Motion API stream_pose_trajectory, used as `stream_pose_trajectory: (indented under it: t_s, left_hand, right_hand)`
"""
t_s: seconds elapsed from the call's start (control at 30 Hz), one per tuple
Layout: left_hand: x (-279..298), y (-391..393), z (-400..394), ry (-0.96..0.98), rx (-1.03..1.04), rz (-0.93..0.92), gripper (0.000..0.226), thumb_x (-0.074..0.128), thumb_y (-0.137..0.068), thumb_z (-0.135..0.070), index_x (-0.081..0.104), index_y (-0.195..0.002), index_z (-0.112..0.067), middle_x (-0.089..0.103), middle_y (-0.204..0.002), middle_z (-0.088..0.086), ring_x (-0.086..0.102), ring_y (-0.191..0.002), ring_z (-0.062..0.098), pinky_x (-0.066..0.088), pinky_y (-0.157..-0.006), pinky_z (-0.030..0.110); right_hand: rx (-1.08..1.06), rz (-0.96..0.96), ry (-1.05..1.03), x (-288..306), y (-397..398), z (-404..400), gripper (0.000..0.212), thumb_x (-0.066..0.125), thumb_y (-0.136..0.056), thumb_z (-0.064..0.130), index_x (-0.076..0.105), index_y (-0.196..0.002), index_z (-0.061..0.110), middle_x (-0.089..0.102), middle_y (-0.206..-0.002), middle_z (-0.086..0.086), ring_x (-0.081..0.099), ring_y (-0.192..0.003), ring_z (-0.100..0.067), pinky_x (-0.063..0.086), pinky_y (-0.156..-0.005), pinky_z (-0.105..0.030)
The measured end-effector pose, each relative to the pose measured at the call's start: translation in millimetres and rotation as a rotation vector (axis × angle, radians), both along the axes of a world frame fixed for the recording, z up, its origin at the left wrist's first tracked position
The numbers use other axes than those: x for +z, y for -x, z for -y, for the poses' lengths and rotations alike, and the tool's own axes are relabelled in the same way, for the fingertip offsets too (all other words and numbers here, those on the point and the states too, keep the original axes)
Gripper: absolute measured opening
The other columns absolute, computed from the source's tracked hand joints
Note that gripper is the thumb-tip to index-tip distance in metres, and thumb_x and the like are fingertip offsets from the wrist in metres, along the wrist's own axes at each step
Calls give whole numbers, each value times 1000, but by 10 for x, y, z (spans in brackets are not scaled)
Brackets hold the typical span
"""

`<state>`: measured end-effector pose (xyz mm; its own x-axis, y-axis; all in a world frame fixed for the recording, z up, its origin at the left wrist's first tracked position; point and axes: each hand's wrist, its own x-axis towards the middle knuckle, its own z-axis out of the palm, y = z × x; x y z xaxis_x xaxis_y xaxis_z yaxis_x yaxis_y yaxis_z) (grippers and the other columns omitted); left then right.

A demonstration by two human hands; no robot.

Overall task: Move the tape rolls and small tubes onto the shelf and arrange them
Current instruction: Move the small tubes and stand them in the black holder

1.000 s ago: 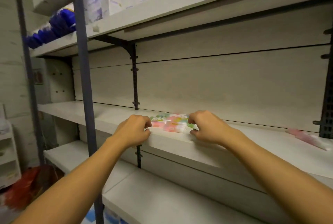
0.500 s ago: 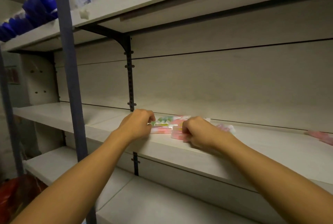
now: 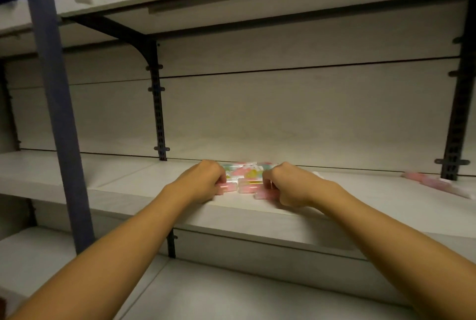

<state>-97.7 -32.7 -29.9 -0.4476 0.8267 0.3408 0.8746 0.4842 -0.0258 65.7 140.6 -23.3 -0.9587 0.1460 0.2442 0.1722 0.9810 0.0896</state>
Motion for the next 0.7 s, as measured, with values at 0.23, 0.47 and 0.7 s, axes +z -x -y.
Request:
stream_pose_trajectory:
  t_s: [0.23,0.47,0.7]
  left_hand:
    - [95,-21,25,-82,-77,-38,17,66,-88,-23,71,-104,-24,58,-107,-4,57,-89,16,56,-80,39]
    - [189,-142,-171,-202,-205,-15,23,66,-84,-18,67,-106,-26,63,-104,-3,57,-99,20,52,-83,36]
    - [83,-507,-451,-247,-389,-29,14,71,-86,-26,64,-97,-29,60,-97,-9,58,-92,19,50,-75,34]
  right_hand:
    - [-102,-110,-36,58,-229,144,25,54,-79,34,66,-95,18,62,-99,-4,58,-88,-27,52,-70,-36]
    - [-294,-242,-40,45,-716,165,23,60,-83,9,62,-103,19,60,-100,0,58,-89,-24,54,-72,-40]
    - [-487,-266,-36,-114,-1370,195,19,60,-89,9,63,-106,17,62,-104,-2,59,-89,-22,55,-77,-41]
